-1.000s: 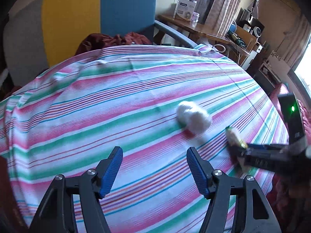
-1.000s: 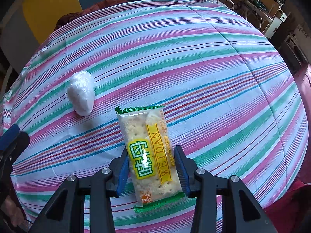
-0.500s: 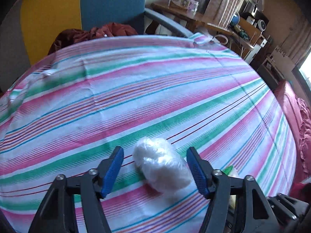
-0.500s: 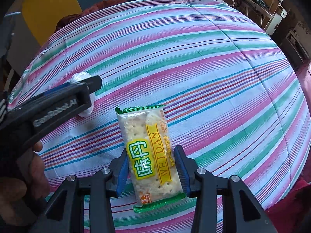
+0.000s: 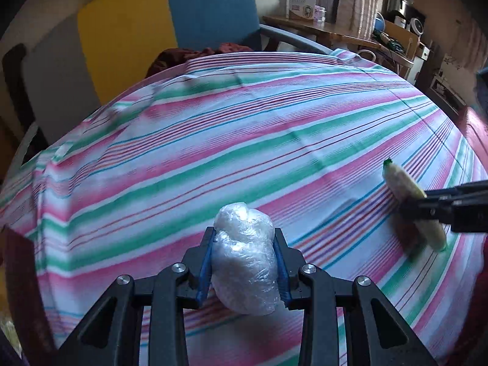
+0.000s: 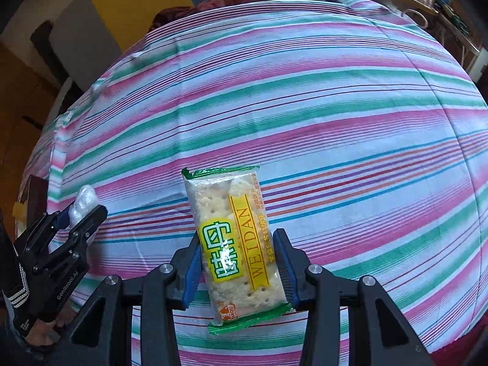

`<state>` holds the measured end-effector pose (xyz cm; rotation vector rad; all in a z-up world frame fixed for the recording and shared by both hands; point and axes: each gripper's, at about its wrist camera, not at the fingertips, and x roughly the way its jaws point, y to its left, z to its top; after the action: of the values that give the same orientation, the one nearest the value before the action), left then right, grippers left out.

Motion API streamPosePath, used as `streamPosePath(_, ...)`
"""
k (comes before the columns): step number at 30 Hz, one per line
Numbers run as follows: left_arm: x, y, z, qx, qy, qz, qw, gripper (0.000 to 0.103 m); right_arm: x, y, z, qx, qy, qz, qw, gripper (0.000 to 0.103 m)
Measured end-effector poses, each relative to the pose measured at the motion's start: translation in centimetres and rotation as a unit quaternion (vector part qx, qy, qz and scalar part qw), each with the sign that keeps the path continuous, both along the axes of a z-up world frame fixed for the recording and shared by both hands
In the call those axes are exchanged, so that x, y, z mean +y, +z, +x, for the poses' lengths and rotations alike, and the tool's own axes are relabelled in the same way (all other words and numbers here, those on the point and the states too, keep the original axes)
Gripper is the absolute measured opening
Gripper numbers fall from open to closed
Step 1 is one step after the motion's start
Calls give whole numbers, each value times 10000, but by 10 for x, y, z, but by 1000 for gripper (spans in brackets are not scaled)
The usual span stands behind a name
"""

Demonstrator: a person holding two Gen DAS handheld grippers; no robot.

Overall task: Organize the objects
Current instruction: 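Lift WEIDAN packet with right gripper while left gripper grasps the white cotton ball, then carry the cotton ball and WEIDAN packet toward the gold tray with both grippers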

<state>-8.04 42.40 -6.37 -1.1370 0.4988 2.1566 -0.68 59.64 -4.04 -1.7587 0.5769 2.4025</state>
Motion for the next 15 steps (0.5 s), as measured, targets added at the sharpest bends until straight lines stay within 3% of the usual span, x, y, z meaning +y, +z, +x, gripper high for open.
streamPosePath(4,-67,-5,9,225,443,33,9988,35,-11,-5,-3,-68,445,173,9988,44)
streamPosePath(7,-93,-8,15,324,599,167,9975,36,-31,-15,-25,-107,707,554,9959,44)
streamPosePath(15,-104,-12,16,324,647,519,9960,37,-55,-19,-33,-126,1030,1112,9884,45)
